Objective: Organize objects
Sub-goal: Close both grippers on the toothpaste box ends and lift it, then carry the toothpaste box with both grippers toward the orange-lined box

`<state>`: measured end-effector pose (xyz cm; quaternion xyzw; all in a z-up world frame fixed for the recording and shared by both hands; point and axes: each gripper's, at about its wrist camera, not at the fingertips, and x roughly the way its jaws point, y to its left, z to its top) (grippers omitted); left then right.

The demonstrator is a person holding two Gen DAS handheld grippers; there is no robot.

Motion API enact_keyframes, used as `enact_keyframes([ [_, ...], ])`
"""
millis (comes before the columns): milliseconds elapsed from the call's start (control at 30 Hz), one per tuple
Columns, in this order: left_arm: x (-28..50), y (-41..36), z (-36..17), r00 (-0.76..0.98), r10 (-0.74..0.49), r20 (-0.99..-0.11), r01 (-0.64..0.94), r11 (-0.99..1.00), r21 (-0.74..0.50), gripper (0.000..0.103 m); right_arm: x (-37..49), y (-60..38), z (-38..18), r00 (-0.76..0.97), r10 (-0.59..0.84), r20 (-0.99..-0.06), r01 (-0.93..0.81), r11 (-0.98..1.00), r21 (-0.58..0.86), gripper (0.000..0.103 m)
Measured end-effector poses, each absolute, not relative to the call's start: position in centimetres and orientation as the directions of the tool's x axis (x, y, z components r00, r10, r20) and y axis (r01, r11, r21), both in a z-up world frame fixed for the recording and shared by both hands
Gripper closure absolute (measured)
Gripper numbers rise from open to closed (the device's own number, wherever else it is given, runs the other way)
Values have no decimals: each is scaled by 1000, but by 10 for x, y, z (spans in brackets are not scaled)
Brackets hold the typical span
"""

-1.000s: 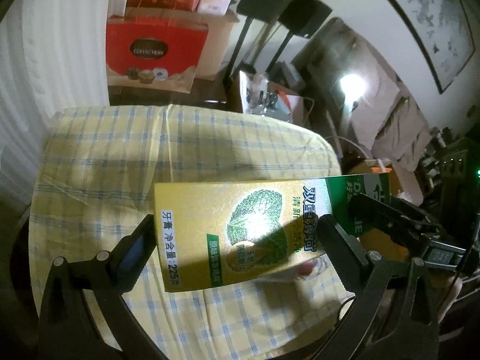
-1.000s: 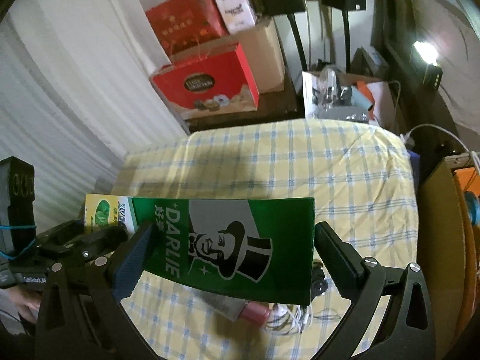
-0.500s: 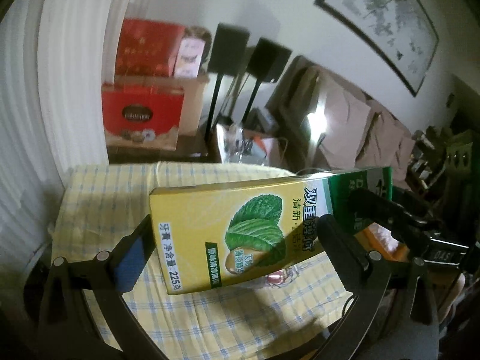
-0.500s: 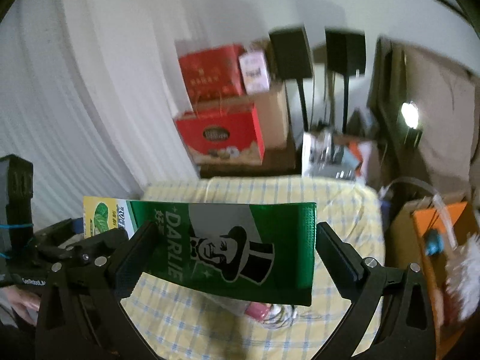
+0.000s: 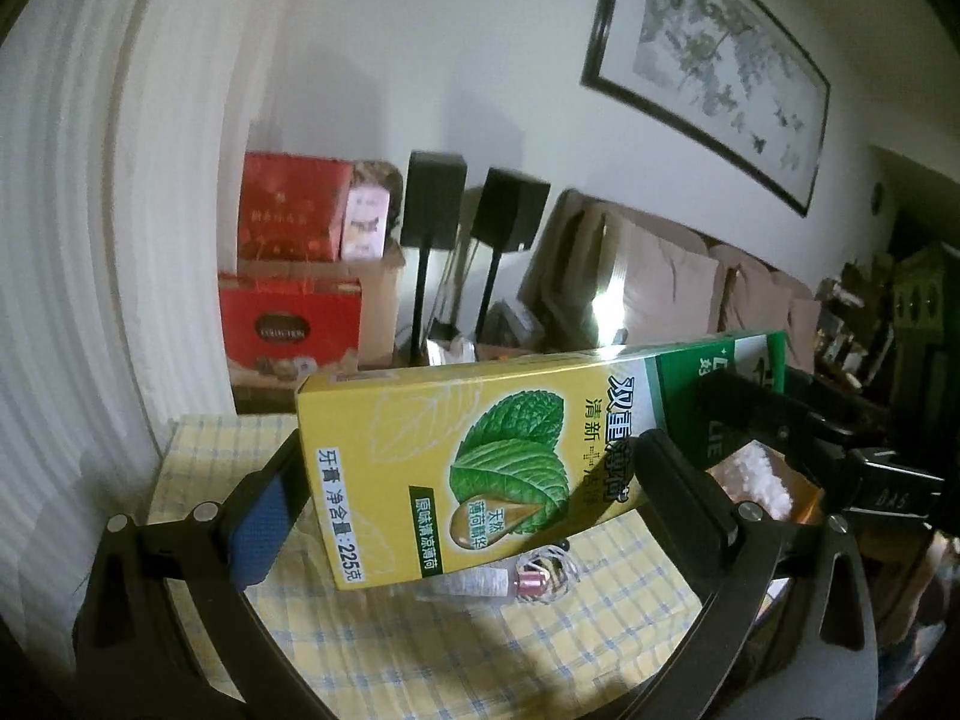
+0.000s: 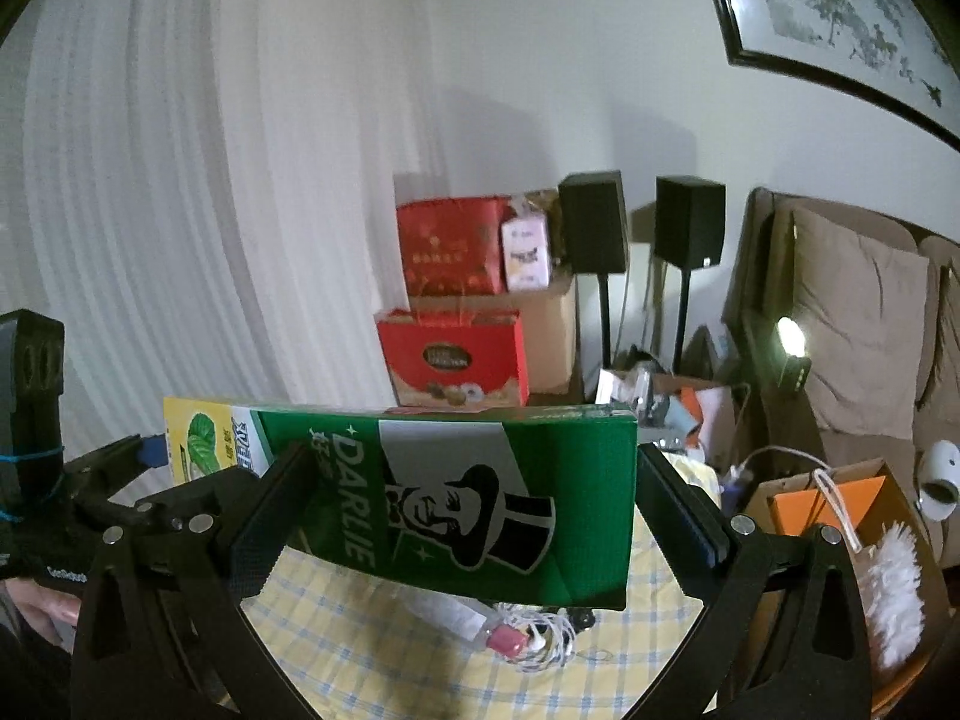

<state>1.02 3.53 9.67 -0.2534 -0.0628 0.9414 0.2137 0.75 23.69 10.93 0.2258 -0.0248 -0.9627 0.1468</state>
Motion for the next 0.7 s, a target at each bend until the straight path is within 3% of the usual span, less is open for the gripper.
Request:
enact_keyframes([
  [300, 30, 33, 106, -801, 439, -407, -386, -898, -209, 0, 35, 230, 123, -888, -295, -353, 280, -955, 97, 0],
  [467, 34, 35, 97, -787, 463, -407, -391, -886, -250, 0, 42, 228, 129, -889, -269, -370, 260, -963, 76, 0],
  [700, 57, 50, 97, -799, 462, -386, -413, -887, -206, 0, 65, 237, 120, -903, -250, -349, 241, -968, 71, 0],
])
